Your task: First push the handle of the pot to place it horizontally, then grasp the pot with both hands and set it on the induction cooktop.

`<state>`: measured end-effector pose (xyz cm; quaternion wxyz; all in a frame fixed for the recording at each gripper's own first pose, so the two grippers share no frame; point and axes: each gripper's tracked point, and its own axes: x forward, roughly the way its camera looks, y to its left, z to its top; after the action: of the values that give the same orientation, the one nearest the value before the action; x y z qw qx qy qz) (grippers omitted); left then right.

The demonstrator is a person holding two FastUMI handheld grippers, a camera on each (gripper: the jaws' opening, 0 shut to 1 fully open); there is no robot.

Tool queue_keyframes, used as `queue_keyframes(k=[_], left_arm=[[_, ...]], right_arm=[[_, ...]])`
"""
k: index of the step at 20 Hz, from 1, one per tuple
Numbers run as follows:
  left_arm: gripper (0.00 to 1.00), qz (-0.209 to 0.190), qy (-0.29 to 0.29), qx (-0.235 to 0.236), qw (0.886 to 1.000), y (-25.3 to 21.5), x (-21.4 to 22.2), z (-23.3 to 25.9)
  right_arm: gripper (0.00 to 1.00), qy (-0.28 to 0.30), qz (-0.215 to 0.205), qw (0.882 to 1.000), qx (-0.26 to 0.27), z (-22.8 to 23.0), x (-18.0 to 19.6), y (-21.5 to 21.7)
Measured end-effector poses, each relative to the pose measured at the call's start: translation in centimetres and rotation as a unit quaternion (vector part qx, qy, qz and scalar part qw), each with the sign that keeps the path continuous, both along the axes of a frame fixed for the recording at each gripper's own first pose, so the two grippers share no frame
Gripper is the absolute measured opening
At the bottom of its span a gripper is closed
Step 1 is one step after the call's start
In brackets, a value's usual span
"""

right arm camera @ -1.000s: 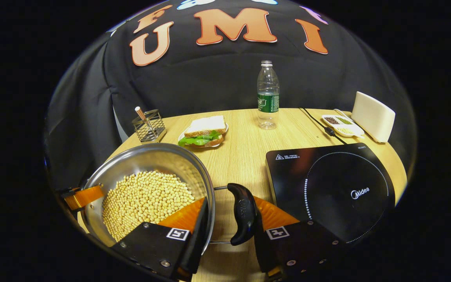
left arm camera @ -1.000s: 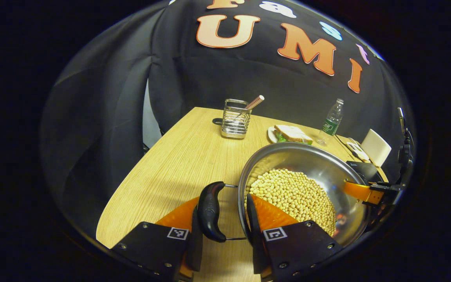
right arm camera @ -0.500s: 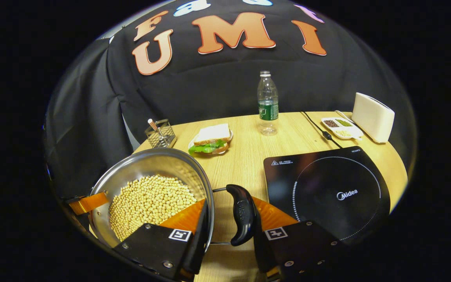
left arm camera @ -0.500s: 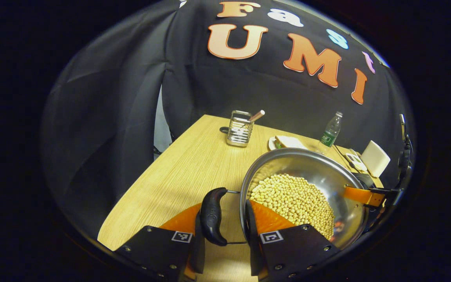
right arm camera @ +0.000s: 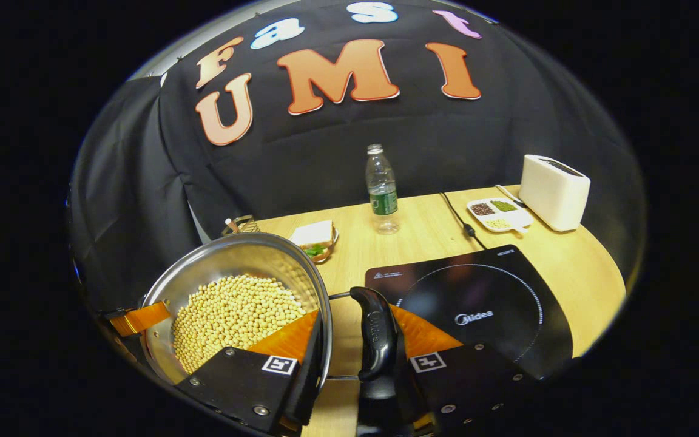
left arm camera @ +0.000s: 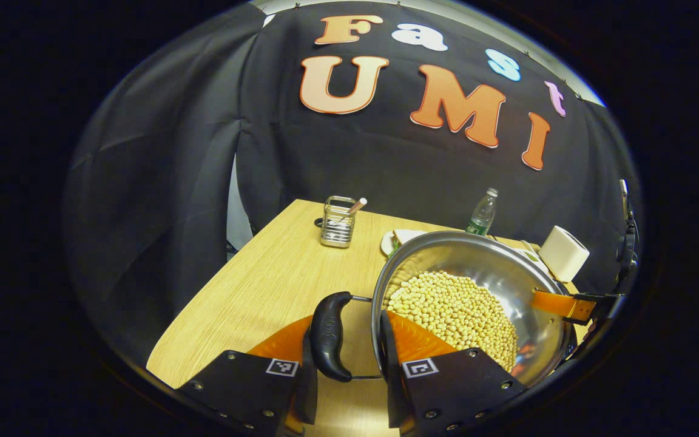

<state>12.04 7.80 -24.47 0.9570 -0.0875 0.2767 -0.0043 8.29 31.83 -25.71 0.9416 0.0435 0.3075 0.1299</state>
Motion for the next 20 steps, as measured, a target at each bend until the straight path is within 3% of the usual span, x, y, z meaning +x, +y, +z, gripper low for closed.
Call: queue_keyframes(k=[20], left_arm=[[0.47, -0.104, 0.019, -0.006, 0.994, -19.8, 1.4, 0.9]], right_arm=[[0.53, 0.000, -0.105, 0.994, 0.002, 1.5, 1.2, -18.6]])
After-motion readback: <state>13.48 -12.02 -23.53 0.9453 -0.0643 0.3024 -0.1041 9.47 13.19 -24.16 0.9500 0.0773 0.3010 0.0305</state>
